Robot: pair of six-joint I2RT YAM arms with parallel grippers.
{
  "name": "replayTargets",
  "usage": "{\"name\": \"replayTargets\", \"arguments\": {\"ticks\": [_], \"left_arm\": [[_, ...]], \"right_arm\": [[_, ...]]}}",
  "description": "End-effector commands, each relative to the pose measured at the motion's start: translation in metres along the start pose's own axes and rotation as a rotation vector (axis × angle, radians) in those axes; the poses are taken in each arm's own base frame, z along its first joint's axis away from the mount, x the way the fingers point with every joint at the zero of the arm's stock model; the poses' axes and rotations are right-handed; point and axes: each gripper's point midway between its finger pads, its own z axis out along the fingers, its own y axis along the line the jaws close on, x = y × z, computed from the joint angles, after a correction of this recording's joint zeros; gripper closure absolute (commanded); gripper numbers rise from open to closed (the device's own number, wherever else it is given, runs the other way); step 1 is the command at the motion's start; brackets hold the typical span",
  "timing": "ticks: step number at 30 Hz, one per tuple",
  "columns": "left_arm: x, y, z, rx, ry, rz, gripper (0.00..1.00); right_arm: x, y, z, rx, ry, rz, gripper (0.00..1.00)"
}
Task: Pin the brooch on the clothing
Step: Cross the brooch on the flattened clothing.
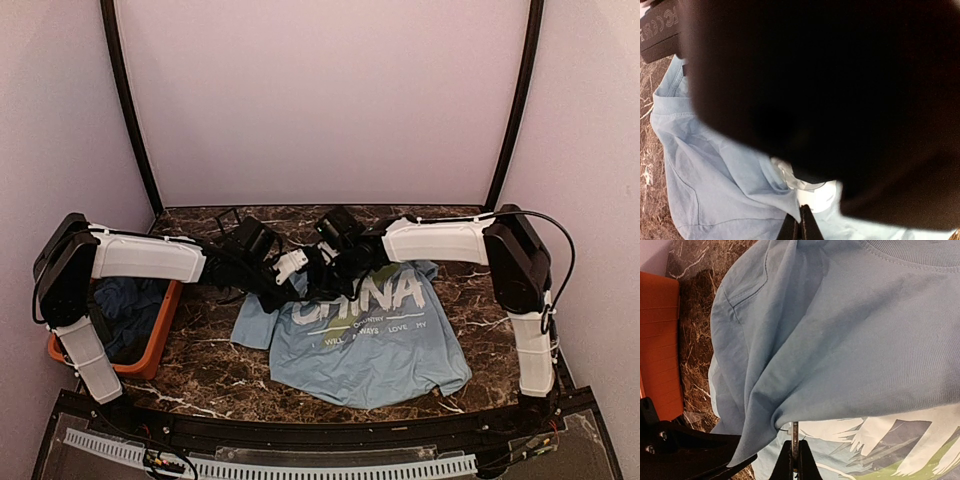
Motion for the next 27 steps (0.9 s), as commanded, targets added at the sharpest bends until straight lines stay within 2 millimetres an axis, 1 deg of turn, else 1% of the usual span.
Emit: {"name": "replayTargets", "arguments": {"ticks": [1, 4, 8, 20, 27], "left_arm": [[-0.003, 0.000, -0.005, -0.008, 0.007, 0.021, 0.97], [-0.002, 0.001, -0.006, -0.012, 0.011, 0.025, 0.97], [-0.003, 0.001, -0.006, -0.013, 0.011, 0.025, 0.97], [-0.005, 0.001, -0.007, -0.012, 0.004, 0.024, 0.97], [-0.005, 0.002, -0.008, -0.018, 0.004, 0.021, 0.98]], "right_arm": [[0.005, 0.012, -0.018, -0.013, -0.006, -0.064, 1.00], [0.004, 0.012, -0.022, -0.004, -0.017, -0.085, 1.00], [0.004, 0.014, -0.023, -0.008, -0.011, -0.115, 1.00], [0.015, 0.029, -0.013, -0.022, 0.016, -0.193, 1.00], [0.019, 0.040, -0.012, -0.055, 0.021, -0.244, 1.00]]}}
